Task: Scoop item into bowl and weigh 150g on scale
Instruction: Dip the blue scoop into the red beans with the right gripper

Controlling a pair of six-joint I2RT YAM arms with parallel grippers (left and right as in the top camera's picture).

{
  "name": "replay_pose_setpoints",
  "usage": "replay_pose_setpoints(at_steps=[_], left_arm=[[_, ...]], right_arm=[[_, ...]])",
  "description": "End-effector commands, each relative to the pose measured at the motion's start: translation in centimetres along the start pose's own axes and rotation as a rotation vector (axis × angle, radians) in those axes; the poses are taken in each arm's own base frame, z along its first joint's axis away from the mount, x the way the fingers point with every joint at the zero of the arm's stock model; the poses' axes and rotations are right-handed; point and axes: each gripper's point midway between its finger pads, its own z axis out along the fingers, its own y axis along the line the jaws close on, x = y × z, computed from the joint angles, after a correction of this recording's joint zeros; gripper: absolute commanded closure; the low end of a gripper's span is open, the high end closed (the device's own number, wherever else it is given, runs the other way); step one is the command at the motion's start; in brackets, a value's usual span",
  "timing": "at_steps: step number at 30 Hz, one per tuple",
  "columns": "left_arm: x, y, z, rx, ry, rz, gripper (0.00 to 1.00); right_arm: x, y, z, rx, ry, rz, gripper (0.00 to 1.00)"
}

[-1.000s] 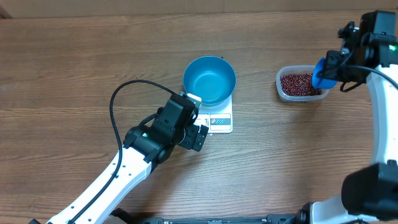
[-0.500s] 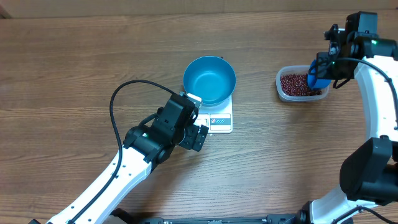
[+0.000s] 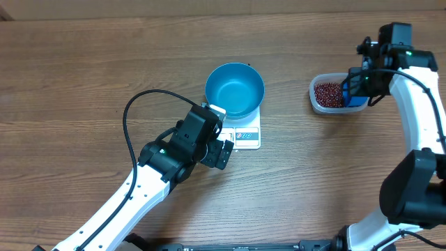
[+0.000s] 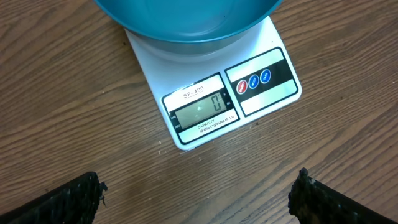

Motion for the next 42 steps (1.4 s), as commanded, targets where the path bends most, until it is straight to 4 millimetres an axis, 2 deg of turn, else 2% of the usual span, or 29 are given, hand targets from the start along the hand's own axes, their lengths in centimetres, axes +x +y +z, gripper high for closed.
replay_pose_setpoints(at_steps=[1, 5, 10, 20, 26, 42], left_arm=[[0.4, 0.0, 0.3, 0.008, 0.015, 0.005, 0.01], [0.4, 0.0, 0.3, 0.008, 0.014, 0.005, 0.0], [0.4, 0.0, 0.3, 0.008, 0.015, 0.005, 0.01], [0.4, 0.0, 0.3, 0.008, 0.015, 0.005, 0.0], [0.4, 0.0, 0.3, 0.008, 0.015, 0.005, 0.0], [0.4, 0.0, 0.3, 0.008, 0.015, 0.005, 0.01]], right_arm=[[1.2, 1.8, 2.0, -0.012, 0.064, -0.035, 0.96], [2.5, 2.6, 3.9, -0.017, 0.11, -0.038, 0.96], [3.9, 2.9, 5.1, -0.024, 0.158, -0.014, 0.96], [4.1, 6.3, 4.8, -0.225, 0.164, 0.004, 0.96], [4.3, 7.3, 4.4, -0.3, 0.174, 0.028, 0.96], [2.2, 5.3, 2.9, -0.527, 0.102, 0.285, 0.96]])
